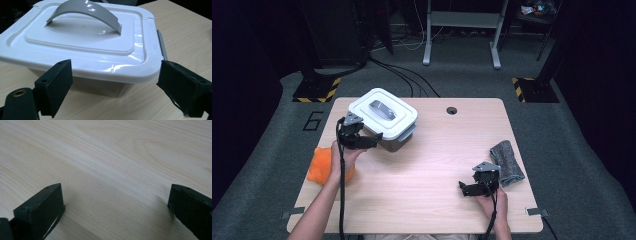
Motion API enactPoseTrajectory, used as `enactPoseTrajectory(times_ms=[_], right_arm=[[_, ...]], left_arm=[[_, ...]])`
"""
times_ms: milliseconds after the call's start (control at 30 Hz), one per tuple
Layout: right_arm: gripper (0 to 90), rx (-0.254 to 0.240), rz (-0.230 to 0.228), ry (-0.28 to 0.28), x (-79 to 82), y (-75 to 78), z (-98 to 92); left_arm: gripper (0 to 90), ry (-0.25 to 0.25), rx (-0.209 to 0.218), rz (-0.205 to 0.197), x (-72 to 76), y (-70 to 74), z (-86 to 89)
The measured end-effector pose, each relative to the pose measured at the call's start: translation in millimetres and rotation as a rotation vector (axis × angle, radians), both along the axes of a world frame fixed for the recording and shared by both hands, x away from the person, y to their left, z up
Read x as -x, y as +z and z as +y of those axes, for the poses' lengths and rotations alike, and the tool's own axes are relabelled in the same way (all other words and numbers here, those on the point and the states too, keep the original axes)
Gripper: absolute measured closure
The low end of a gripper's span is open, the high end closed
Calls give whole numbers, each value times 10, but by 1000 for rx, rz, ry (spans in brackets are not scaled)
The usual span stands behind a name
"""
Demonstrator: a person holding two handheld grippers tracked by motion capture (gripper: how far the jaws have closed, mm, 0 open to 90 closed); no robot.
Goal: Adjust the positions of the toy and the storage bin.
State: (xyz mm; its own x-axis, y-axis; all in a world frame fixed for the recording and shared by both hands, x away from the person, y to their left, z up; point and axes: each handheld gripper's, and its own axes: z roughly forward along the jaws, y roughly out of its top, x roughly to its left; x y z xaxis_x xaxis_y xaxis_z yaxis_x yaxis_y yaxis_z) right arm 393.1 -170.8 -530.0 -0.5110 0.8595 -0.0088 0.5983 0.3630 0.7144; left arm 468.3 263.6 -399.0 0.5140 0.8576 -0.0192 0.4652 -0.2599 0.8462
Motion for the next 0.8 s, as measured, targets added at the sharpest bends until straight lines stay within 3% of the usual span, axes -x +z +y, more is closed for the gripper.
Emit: enactPoseTrajectory(times_ms=[367, 500, 600, 800], right_arm=[[0, -2, 2, -2, 2, 2, 3], [0, -2, 2, -3, 2, 1, 3], [0, -1, 3, -2, 3, 2, 3], [0, -1, 3, -2, 3, 2, 3]], left_arm=[[121, -31, -16, 13, -306, -2, -217], [124, -30, -9, 5, -402, -19, -294], [134, -28, -31, -12, -458, -52, -354], [134, -21, -12, 7, -590, -86, -375]])
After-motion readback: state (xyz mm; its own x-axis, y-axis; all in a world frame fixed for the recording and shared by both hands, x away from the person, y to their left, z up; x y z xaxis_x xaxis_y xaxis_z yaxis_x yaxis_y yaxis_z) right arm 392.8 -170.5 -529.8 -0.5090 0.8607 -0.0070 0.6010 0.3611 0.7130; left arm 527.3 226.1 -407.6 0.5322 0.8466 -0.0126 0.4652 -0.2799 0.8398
